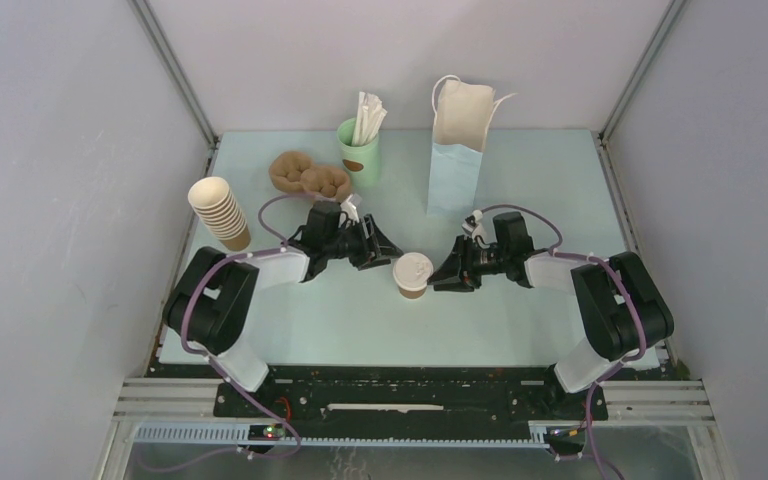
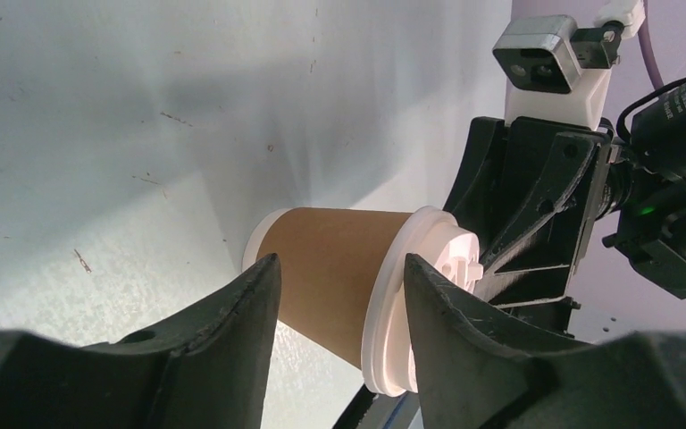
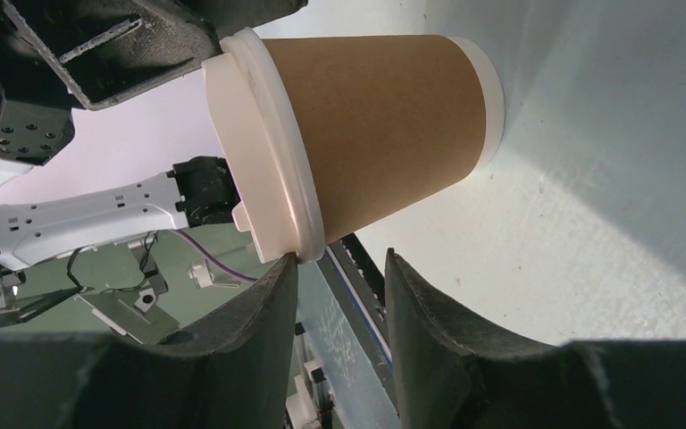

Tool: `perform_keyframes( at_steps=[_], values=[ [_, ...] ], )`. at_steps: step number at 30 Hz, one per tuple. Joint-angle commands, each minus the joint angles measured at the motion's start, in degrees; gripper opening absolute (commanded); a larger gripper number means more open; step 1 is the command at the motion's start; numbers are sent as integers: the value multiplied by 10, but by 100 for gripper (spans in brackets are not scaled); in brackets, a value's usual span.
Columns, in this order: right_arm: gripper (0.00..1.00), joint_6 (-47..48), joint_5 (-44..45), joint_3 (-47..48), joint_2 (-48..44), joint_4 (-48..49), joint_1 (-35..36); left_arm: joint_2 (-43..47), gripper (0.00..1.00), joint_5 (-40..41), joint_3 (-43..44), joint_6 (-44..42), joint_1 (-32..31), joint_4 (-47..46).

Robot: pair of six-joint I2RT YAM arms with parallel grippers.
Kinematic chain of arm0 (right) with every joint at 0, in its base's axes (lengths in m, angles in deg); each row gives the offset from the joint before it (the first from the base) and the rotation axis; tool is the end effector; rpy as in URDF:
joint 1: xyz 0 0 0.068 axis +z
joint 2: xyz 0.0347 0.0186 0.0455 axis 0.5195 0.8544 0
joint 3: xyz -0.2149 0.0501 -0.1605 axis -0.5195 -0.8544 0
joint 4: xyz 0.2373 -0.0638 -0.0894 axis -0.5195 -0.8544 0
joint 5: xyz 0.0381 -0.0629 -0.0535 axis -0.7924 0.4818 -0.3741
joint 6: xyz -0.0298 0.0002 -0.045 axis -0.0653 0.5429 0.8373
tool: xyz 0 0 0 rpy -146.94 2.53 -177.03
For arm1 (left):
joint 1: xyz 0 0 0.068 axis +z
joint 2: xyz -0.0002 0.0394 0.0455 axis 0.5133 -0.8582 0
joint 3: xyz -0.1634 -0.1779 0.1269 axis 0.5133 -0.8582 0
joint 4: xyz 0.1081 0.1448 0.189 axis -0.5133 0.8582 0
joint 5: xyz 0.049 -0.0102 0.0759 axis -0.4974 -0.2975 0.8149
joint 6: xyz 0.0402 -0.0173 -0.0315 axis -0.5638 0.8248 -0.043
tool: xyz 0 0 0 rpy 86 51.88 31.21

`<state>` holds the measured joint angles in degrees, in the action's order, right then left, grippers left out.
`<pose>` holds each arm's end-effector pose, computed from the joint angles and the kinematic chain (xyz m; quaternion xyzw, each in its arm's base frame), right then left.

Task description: Pack the takeout coffee

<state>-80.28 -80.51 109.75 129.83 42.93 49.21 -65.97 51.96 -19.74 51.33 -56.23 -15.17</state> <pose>0.2655 0.1164 0.1453 -0.0031 0.8385 0.5388 0.0808 0.2873 -0.1580 0.1646 -0.0402 0.8588 -0.4712 0.1971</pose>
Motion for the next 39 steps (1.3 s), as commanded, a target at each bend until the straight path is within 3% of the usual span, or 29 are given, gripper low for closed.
perform_keyframes(
  at_steps=[1, 9, 23, 30, 39],
  values=[
    [48, 9, 104, -2, 14, -29, 8, 5, 56, 37, -36, -25, -26, 44],
    [49, 15, 158, -2, 23, -59, 13, 16, 54, 82, -90, -22, -33, 39],
    [49, 21, 184, -4, 66, -32, 19, -1, 52, 116, -128, -23, -44, 23],
    [52, 24, 136, 17, 16, -26, 31, 52, 55, 119, -51, -42, -44, 91],
    [57, 22, 108, 45, -19, -43, 30, 54, 61, 135, 54, -80, -34, 181]
  ],
)
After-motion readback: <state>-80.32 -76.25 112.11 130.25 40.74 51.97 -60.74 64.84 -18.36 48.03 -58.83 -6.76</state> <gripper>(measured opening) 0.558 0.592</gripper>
